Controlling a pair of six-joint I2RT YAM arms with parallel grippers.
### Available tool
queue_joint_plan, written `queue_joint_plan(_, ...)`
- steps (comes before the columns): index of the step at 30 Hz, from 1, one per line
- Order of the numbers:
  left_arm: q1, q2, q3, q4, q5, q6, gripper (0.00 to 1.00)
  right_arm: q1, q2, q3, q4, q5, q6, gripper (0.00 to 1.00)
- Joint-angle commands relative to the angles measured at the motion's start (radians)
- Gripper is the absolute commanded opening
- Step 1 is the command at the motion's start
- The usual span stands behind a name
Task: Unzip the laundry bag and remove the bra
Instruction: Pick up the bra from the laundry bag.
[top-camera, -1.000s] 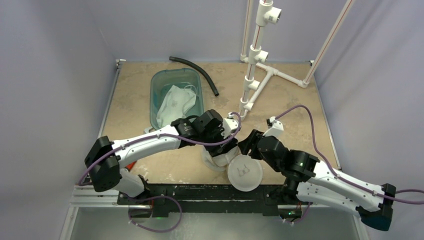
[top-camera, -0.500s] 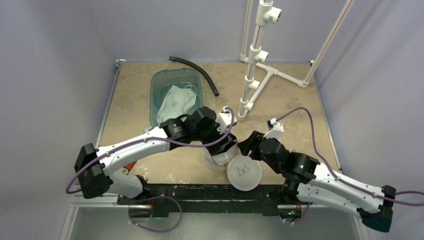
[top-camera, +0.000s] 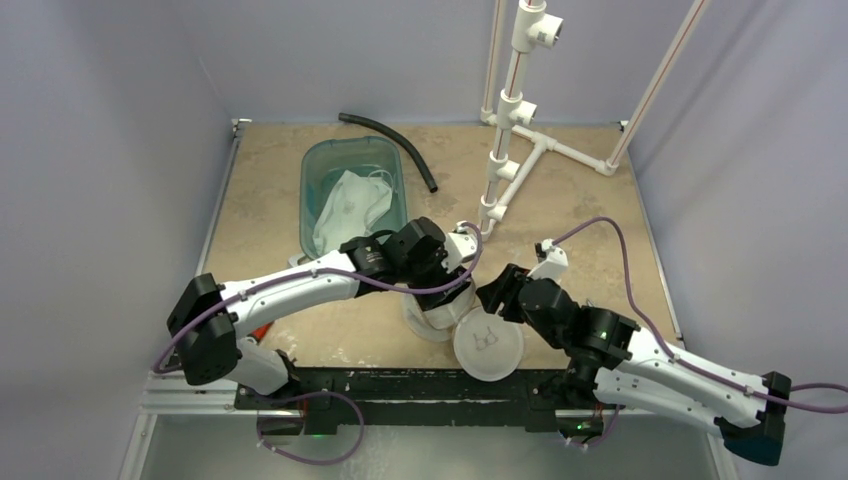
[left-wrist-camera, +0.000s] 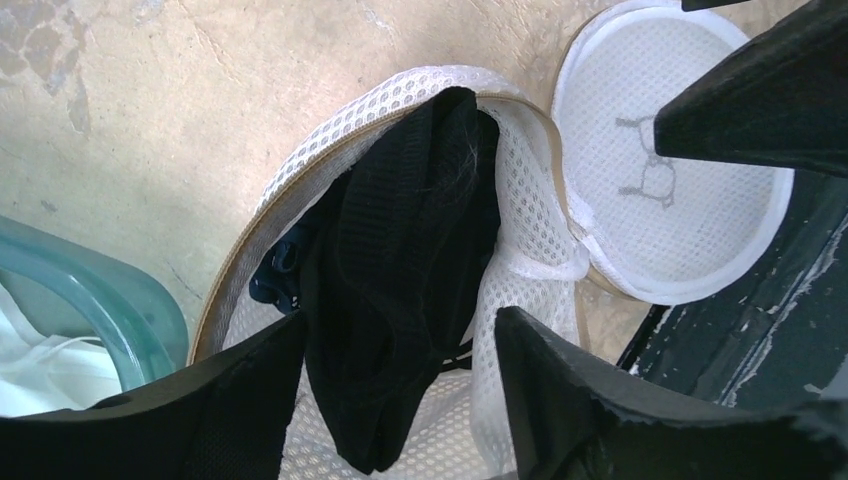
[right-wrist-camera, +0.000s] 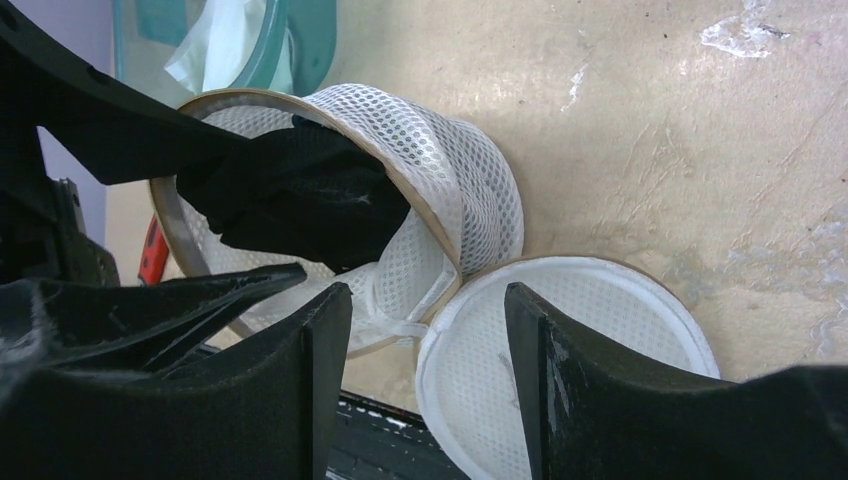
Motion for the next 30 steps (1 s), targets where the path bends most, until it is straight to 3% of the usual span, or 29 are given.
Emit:
queue_joint_plan(1, -0.006, 0.026, 0.023, 0.041, 0.005, 0.021, 0.63, -0.002, -0.004, -0.006, 0.022, 0.004, 0.01, 0.61)
queue_joint_plan(7, -0.009, 0.045, 0.007, 0.046, 0.004, 0.02, 0.42, -0.001, -0.008, -0.026, 0.049, -0.015, 0.013, 0.61)
queue_joint_plan(13, -0.015, 0.01, 0.014, 0.051, -0.011, 0.007, 0.0, -0.002, 0.007, -0.038, 0.073, -0.022, 0.005, 0.61)
queue_joint_plan(26, -0.018, -0.081, 0.101, -0.001, -0.024, -0.001, 0.0, -0.002, 0.108, -0.068, 0.177, -0.002, -0.027, 0.58)
queue_joint_plan(30, -0.017, -0.094, 0.11, -0.011, -0.021, -0.004, 0.0, -0.006, 0.133, -0.073, 0.216, -0.001, -0.038, 0.5)
